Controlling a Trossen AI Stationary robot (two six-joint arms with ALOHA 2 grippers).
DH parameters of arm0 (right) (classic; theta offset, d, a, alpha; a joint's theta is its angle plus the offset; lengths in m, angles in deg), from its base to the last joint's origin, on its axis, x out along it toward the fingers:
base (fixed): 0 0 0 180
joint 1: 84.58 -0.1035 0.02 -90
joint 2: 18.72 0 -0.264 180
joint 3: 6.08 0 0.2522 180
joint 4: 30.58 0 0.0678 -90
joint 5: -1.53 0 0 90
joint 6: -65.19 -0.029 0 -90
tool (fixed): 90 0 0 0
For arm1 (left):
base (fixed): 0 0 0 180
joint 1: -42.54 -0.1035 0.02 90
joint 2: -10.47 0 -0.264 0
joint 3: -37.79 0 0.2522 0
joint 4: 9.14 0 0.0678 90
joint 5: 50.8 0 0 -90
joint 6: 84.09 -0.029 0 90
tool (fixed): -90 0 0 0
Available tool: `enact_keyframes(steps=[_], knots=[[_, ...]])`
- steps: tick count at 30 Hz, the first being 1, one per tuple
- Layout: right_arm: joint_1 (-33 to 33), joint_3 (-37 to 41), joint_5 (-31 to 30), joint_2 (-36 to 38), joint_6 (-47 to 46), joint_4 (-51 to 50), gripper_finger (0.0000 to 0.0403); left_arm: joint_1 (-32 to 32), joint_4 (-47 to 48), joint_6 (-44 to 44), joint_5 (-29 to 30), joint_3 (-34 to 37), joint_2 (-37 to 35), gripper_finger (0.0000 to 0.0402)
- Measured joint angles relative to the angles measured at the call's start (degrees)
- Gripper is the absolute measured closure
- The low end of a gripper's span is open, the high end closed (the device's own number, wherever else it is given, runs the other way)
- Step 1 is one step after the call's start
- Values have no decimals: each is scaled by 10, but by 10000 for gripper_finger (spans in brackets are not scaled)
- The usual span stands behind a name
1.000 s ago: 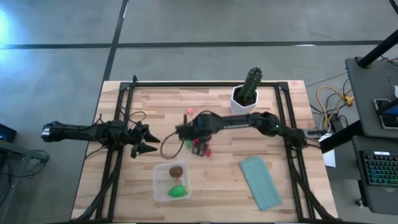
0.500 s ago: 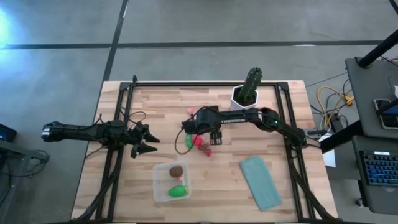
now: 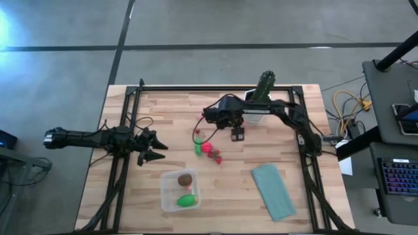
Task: Pick and placing Produce into tupperware
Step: Put the right pink peach into the transparent bin
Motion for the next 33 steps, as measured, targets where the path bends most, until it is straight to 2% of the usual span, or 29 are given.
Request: enact_keyframes(steps=[8, 21, 33], knots=[[-16, 83, -14, 14, 69, 7, 167, 0, 0, 0, 0, 0, 0, 155], [12, 70, -20, 15, 129, 102, 167, 0, 0, 0, 0, 0, 0, 155], [26, 138, -18, 15, 136, 162, 168, 0, 0, 0, 0, 0, 0, 155]])
